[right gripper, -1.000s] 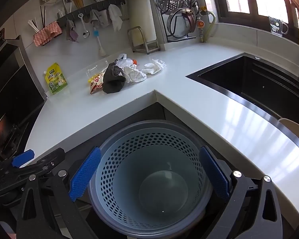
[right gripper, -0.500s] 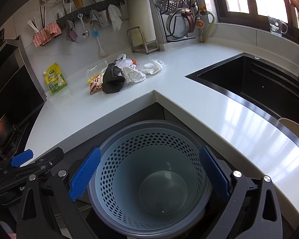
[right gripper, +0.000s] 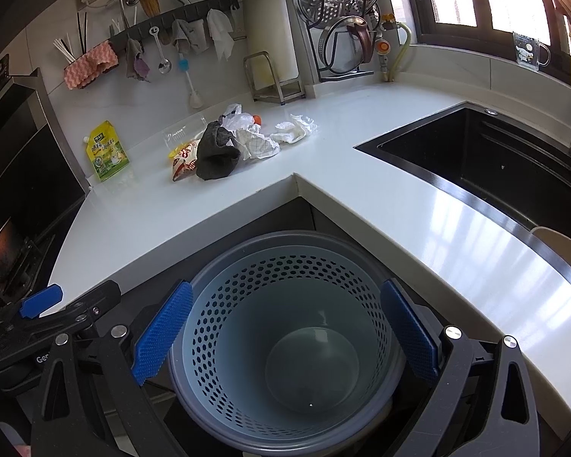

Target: Collect trash

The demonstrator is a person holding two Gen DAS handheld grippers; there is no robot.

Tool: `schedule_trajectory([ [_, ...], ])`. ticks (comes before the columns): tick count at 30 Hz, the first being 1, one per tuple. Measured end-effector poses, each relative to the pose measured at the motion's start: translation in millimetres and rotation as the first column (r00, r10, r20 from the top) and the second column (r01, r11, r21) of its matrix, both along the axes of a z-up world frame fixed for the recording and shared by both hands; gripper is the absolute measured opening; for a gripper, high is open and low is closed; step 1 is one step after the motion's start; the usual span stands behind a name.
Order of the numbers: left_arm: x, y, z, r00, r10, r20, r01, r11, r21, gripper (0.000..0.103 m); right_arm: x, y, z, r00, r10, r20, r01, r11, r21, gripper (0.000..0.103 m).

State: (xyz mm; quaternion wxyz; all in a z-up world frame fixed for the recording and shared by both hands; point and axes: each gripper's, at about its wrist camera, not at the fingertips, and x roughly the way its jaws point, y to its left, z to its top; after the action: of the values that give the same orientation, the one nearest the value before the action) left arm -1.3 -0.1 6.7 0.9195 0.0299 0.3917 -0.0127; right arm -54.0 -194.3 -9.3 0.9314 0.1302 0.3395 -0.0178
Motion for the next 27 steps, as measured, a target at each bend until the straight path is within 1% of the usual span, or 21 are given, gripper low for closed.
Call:
schedule_trajectory([
  [27, 1.1, 2.2, -0.1, 1.000, 0.000, -0.005, 0.000, 1.000, 0.001, 0.097, 2.7, 1.0, -1.4, 1.000, 0.002, -0.005, -0.002, 1.000, 0.002, 0.094],
])
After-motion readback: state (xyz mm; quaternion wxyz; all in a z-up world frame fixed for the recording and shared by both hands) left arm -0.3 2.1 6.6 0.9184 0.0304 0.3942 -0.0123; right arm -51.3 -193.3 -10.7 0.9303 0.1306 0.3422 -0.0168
